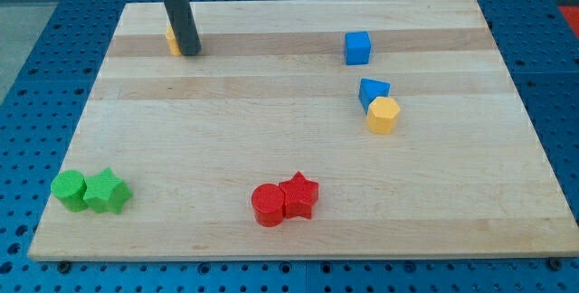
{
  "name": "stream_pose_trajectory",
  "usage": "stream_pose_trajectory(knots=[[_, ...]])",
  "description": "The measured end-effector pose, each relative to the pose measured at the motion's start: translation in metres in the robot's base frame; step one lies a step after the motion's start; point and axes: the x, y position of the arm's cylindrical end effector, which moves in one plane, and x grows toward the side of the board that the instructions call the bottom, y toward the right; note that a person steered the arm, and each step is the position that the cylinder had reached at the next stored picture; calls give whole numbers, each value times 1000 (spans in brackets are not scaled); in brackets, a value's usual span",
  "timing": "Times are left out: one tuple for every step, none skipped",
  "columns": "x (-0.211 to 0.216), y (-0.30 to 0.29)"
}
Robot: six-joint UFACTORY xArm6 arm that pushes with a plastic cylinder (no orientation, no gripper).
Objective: Push the yellow heart at the top left corner of the board
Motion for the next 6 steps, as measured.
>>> stream_pose_trajectory(knots=[[-26,-23],[-51,-51],[-62,-60],[-59,-59],[-26,-44],[14,-20]])
